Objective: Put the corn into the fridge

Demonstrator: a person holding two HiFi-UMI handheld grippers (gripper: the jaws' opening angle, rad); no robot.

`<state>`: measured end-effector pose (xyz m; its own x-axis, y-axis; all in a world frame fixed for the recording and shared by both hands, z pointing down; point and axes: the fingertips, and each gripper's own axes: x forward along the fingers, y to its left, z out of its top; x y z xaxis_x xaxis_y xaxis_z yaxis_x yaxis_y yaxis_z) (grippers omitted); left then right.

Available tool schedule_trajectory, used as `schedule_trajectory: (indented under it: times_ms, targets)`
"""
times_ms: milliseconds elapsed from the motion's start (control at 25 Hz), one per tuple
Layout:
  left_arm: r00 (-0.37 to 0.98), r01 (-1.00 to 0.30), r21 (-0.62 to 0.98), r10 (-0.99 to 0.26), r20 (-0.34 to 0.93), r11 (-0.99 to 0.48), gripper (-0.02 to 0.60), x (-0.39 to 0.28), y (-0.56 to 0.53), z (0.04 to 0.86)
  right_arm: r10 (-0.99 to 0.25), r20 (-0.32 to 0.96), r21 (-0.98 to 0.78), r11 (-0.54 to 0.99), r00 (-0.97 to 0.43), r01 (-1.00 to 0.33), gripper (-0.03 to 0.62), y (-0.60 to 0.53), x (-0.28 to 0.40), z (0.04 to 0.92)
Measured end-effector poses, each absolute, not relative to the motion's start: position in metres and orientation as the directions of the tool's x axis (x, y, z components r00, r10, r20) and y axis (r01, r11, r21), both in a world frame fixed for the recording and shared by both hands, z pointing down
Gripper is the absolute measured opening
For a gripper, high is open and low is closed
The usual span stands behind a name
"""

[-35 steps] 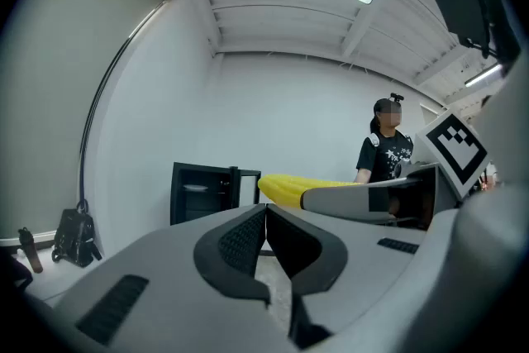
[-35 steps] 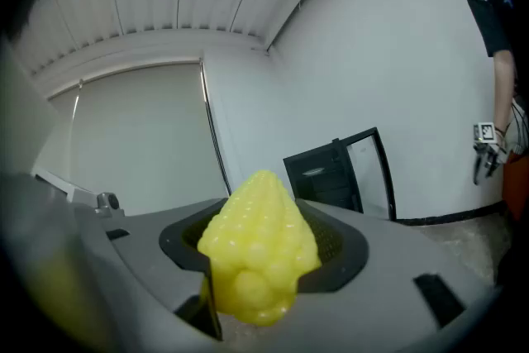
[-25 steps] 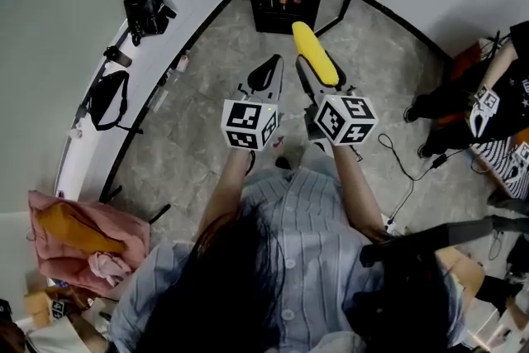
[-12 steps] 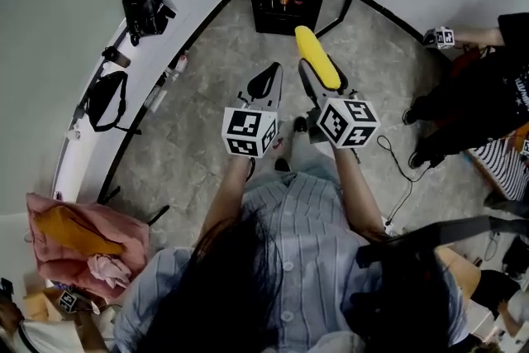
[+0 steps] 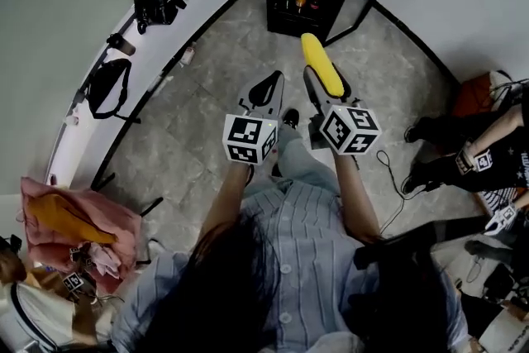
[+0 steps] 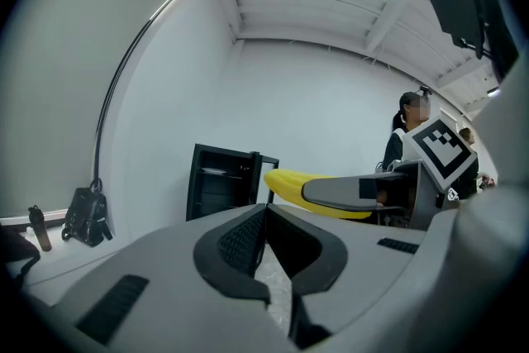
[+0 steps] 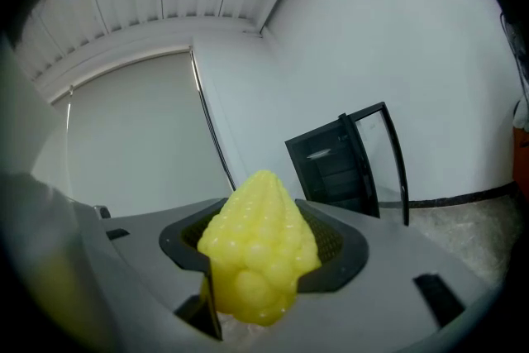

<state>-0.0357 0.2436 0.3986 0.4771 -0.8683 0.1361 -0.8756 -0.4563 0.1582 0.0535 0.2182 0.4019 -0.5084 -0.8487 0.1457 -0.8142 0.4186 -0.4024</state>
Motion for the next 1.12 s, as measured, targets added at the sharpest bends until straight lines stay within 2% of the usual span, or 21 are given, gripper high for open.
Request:
schedule_trajectory:
  times_ms: [400, 760, 1120]
  targets:
    - [0.454, -0.888, 0.157, -0.880, 0.142, -0.433, 0.009, -0.053, 0.119, 0.394, -0.841, 0.161, -0.418, 0.416, -0.516, -0.808, 0.247, 0.096, 0.047, 0.405]
    - [0.456, -0.889, 0.153, -0.870, 0.190, -0.432, 0.009, -0.031, -0.004, 0.402, -0.843, 0.206, -0.364, 0.406, -0.498, -0.838, 0.247, -0.021, 0.069, 0.423]
    - [0.455, -0.890, 0.117, -0.871, 0.183, -0.441, 0.009, -0.015, -0.070, 0.392, -0.850, 0.168, -0.420, 0.396, -0.499, -0.817, 0.247, -0.089, 0.088, 0.423]
